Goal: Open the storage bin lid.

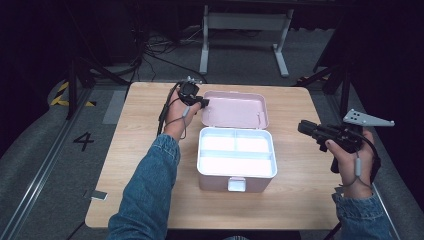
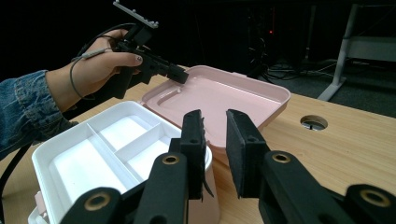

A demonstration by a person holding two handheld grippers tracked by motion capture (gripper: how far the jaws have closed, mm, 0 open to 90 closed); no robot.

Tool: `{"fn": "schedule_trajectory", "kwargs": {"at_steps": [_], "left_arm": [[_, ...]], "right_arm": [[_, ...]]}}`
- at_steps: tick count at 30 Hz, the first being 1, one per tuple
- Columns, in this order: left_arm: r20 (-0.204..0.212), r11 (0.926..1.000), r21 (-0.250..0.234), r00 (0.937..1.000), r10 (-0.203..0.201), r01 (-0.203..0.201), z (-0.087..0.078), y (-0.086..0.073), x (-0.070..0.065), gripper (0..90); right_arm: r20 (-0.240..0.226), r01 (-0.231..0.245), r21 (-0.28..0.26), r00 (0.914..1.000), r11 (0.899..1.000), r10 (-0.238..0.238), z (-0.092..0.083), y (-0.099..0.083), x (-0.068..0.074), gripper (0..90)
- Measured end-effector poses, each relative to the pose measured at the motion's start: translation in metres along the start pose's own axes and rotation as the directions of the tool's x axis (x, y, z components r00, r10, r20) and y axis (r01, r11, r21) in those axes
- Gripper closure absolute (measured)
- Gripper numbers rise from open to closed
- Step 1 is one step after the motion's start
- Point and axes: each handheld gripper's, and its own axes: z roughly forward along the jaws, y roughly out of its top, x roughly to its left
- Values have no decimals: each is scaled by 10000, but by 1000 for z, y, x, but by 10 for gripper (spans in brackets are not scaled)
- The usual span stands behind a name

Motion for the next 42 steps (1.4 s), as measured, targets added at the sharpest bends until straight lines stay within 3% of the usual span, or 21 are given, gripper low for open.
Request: {"fn": "schedule_trajectory", "kwargs": {"at_steps": [2, 5, 10, 14, 23, 30, 32, 34, 35, 36, 39, 42], "left_arm": [[-48, 9998, 24, 9998, 176, -176, 0, -1, 1, 762], [70, 10000, 18, 10000, -8, 8, 1, -3, 3, 751], [30, 10000, 36, 10000, 60, -60, 3, -4, 3, 737], [103, 9999, 108, 9999, 69, -70, 4, -5, 4, 714], [210, 9990, -440, 9997, -111, 120, -5, -7, 6, 575], [439, 9956, -931, 9990, 73, -32, -34, -5, -1, 508], [452, 9933, -1125, 9985, 306, -253, -45, -6, -5, 477], [346, 9893, -1384, 9981, 515, -463, -68, -8, -12, 421], [346, 9893, -1384, 9981, 515, -463, -68, -8, -12, 403], [264, 9866, -1508, 9974, 665, -618, -78, -9, -14, 403], [325, 9812, -1816, 9968, 724, -653, -104, -13, -21, 371], [259, 9793, -1819, 9951, 952, -890, -128, -19, -26, 351]], "right_arm": [[-8, 2, 18, 10000, 10000, -2, 1, 0, 0, 777], [-11, 0, 15, 10000, 10000, 0, 1, -1, 0, 775], [-27, -12, 107, 10000, 9999, 12, 2, -1, 0, 773], [-17, 29, 96, 10000, 9999, -29, 3, -2, 0, 771], [14, -59, 103, 10000, 9999, 59, 2, -2, -2, 765], [53, -125, 229, 9999, 9997, 124, 5, -3, -3, 750], [53, -126, 268, 9999, 9996, 124, 6, -4, -4, 740], [102, -129, 366, 9999, 9992, 125, 8, -5, -5, 721], [102, -129, 366, 9999, 9992, 125, 8, -5, -5, 721], [113, -171, 378, 9998, 9991, 167, 8, -5, -5, 710], [171, -286, 502, 9995, 9983, 278, 9, -6, -9, 658], [212, -374, 699, 9991, 9969, 360, 12, -6, -11, 602]]}}
